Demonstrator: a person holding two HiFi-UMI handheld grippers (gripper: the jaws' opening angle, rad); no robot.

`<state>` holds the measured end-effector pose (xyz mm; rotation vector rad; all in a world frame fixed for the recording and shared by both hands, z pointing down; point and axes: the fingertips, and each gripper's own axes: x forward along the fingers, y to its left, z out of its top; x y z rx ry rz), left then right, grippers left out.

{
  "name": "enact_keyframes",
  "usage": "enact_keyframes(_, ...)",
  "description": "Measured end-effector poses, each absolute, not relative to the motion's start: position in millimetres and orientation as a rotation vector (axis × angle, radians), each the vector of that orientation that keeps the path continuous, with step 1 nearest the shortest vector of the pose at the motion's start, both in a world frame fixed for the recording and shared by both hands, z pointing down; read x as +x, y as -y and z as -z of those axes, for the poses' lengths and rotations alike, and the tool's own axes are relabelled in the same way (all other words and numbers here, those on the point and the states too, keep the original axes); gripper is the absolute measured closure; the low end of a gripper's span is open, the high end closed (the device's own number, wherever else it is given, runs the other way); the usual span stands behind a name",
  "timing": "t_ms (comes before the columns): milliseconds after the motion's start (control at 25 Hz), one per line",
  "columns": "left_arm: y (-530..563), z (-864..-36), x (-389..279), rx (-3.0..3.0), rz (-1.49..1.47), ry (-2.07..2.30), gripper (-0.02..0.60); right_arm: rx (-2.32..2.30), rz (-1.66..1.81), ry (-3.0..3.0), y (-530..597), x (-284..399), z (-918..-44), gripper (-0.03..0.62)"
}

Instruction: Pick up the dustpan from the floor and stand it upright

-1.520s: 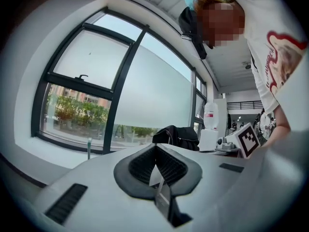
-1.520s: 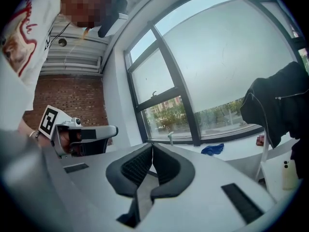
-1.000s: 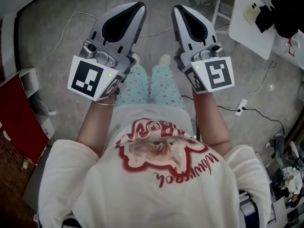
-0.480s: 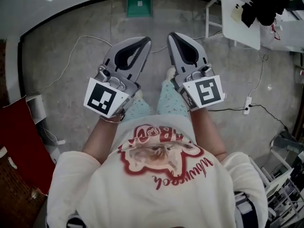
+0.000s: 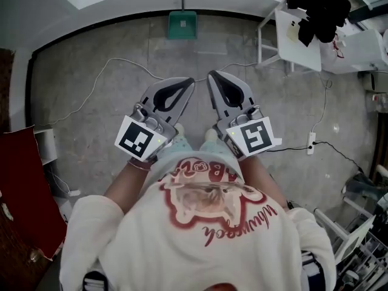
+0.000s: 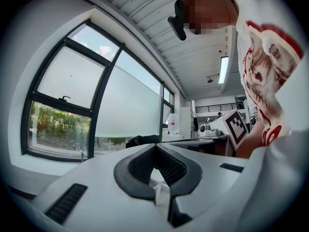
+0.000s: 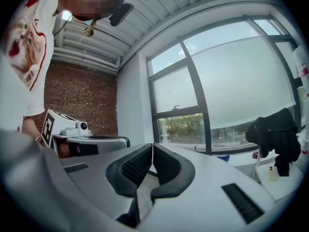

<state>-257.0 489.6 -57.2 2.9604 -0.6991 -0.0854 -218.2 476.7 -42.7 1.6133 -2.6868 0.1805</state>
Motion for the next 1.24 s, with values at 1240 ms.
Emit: enact_keyframes(1240, -500, 96, -284, 3.019, 0.195, 0.709, 0.561, 1.510, -0.118, 2.786, -493, -266, 70, 0.569)
